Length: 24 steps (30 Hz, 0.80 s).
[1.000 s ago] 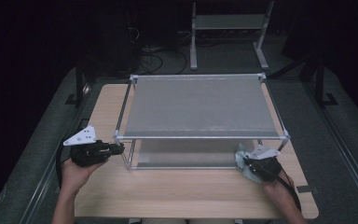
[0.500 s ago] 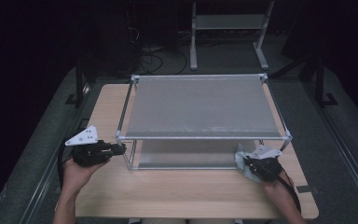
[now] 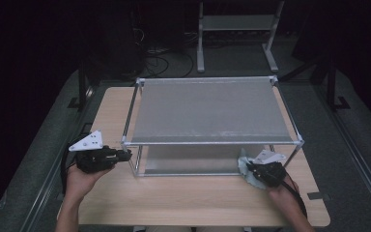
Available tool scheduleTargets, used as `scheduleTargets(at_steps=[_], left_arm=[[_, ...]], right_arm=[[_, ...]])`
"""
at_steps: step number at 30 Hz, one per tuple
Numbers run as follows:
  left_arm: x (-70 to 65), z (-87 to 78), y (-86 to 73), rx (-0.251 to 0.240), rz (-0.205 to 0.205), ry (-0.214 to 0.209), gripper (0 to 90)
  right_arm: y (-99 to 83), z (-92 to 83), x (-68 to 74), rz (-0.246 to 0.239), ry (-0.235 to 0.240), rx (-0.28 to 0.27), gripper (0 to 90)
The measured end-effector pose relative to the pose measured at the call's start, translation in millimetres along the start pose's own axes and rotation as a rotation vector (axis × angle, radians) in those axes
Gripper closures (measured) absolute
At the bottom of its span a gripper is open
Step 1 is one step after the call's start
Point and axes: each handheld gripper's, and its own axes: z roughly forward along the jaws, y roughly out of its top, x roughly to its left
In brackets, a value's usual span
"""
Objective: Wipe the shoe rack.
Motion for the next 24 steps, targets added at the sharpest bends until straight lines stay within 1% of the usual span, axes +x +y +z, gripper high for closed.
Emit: scheduleTargets(at_steps=[1, 3, 5, 6, 7, 10, 13, 15, 16, 17, 18, 19, 21, 23, 24], left_arm=[[-0.6, 0.6, 0.0, -0.002, 0.002, 0.004, 81.6], [-1.2, 1.6, 0.5, -0.003, -0.001, 0.004, 81.5], [-1.9, 2.3, 1.5, 0.001, 0.001, 0.004, 81.6], [-2.3, 2.8, 1.9, 0.003, 0.004, 0.002, 81.6], [-2.9, 3.7, 2.2, 0.001, 0.003, -0.001, 81.6], [-4.3, 6.7, 3.8, 0.001, 0.011, -0.011, 81.6], [-5.6, 9.3, 6.3, 0.008, 0.017, -0.019, 81.6], [-6.5, 10.1, 7.1, 0.010, 0.020, -0.020, 81.6], [-6.7, 10.1, 7.1, 0.010, 0.018, -0.019, 81.6], [-7.0, 10.3, 7.0, 0.009, 0.017, -0.020, 81.6], [-7.5, 10.6, 7.0, 0.007, 0.017, -0.022, 81.6], [-7.8, 10.9, 7.3, 0.009, 0.019, -0.023, 81.5], [-8.5, 11.9, 8.6, 0.015, 0.022, -0.024, 81.6], [-9.3, 13.2, 9.2, 0.014, 0.023, -0.027, 81.6], [-9.6, 14.1, 9.3, 0.012, 0.026, -0.029, 81.5]], right_arm=[[-1.0, -0.9, -0.4, 0.020, 0.003, -0.002, 84.0], [0.9, 0.8, 3.8, 0.019, 0.019, -0.012, 84.0], [6.9, 4.9, 12.2, -0.002, 0.051, -0.029, 84.0], [10.2, 7.2, 16.6, -0.022, 0.060, -0.034, 84.0], [13.2, 9.2, 20.6, -0.024, 0.067, -0.030, 84.0], [20.8, 15.8, 26.8, -0.031, 0.090, -0.038, 84.0], [30.1, 21.6, 38.2, -0.053, 0.122, -0.047, 84.0], [34.6, 24.8, 44.4, -0.069, 0.132, -0.054, 84.0], [35.6, 26.2, 44.7, -0.073, 0.132, -0.052, 84.0], [36.7, 27.2, 45.4, -0.062, 0.136, -0.054, 84.0], [38.1, 28.2, 47.0, -0.061, 0.141, -0.058, 84.0], [40.5, 29.6, 50.0, -0.071, 0.149, -0.060, 84.0], [47.2, 34.1, 60.5, -0.092, 0.167, -0.071, 84.0], [54.8, 39.0, 70.5, -0.122, 0.183, -0.080, 84.0], [57.8, 40.9, 75.3, -0.115, 0.201, -0.093, 84.0]])
